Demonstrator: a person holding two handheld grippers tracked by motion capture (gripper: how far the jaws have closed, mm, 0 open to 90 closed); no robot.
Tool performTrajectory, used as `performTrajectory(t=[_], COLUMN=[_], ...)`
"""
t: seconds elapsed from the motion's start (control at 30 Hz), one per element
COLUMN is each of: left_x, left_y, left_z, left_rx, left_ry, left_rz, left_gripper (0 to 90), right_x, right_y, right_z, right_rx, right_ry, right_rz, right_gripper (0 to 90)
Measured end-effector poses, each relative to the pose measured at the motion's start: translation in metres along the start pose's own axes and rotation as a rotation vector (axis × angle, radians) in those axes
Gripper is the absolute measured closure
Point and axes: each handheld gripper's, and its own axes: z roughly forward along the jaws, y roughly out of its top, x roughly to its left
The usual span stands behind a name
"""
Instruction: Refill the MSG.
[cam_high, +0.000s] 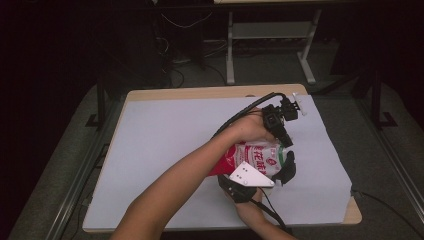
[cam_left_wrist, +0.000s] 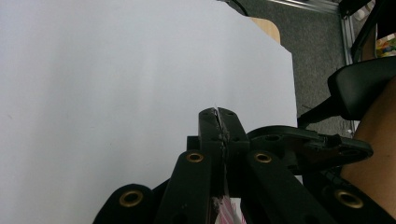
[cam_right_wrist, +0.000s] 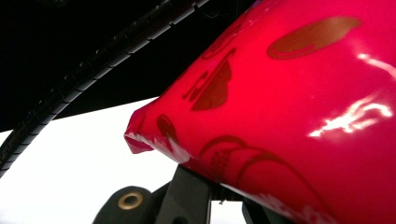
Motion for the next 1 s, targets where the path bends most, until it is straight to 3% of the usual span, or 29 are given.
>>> performTrajectory(t=[1.0], left_x=[-0.0016], left_y=[0.0007], left_z=[0.0026], left_rx=[0.02], left_ry=[0.011], left_rz=[-0.013], left_gripper=[89.8], right_x=[0.0001], right_y=[0.0015], right_z=[-0.0005], right_rx=[-0.01], right_ry=[0.001], right_rz=[-0.001], right_gripper=[90.0])
